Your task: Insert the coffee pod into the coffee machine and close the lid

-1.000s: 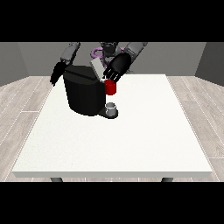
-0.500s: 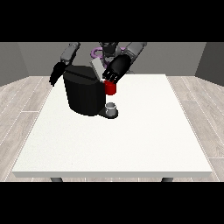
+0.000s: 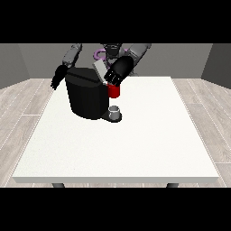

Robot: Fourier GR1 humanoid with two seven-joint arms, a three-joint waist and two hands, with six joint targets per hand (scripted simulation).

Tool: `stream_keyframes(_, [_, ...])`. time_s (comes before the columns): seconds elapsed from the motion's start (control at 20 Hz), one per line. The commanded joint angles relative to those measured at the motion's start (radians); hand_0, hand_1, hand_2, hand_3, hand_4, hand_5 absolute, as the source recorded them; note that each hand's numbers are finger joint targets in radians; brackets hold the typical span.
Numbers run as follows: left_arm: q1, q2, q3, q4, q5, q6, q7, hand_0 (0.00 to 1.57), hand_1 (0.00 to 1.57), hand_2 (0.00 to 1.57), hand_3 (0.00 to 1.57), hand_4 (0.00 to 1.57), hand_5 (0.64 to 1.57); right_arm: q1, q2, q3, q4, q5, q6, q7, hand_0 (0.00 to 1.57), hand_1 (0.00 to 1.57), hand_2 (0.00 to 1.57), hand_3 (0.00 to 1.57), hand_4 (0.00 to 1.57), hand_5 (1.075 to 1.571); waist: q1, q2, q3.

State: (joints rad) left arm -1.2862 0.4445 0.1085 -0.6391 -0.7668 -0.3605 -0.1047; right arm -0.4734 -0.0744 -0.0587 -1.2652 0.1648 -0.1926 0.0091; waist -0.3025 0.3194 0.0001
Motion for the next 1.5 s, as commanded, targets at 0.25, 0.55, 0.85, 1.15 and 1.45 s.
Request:
stream_keyframes(0.25, [0.068, -0.018, -0.086, -0.017, -0.108, 0.116, -0.044, 1.16, 1.16, 1.19, 1.07, 0.00, 1.571, 0.025, 0.011, 0.015, -0.003, 0.016, -0.014, -0.026, 0.00, 0.00, 0.00, 0.00, 0.00, 1.571, 0.004, 0.013, 0.0000])
stream_keyframes(0.55, [-0.009, 0.085, -0.013, 0.044, -0.064, 0.018, -0.071, 1.12, 1.12, 1.14, 0.98, 0.00, 1.571, 0.003, -0.033, 0.001, -0.030, -0.005, 0.034, 0.025, 0.00, 0.00, 0.00, 0.00, 0.00, 1.571, -0.036, 0.022, 0.0000])
stream_keyframes(0.85, [0.012, 0.002, -0.003, 0.010, -0.059, 0.135, -0.083, 1.25, 1.25, 1.21, 0.96, 0.00, 1.571, -0.019, -0.018, -0.011, -0.019, -0.013, 0.017, 0.013, 0.00, 0.00, 0.00, 0.00, 0.08, 1.571, -0.021, 0.034, 0.0000])
stream_keyframes(1.15, [0.004, 0.045, 0.003, 0.029, -0.076, 0.148, -0.126, 1.23, 1.23, 1.21, 0.97, 0.00, 1.571, -0.012, -0.006, 0.023, -0.042, 0.016, 0.008, 0.022, 0.00, 0.00, 0.00, 0.00, 0.07, 1.571, -0.045, 0.071, -0.0001])
stream_keyframes(1.45, [-0.030, 0.093, -0.027, -0.006, -0.110, 0.124, -0.180, 1.04, 1.04, 1.05, 0.74, 0.00, 1.571, -0.066, -0.040, -0.032, 0.006, 0.006, -0.006, -0.016, 0.00, 0.00, 0.00, 0.00, 0.19, 1.571, -0.007, 0.108, 0.0005])
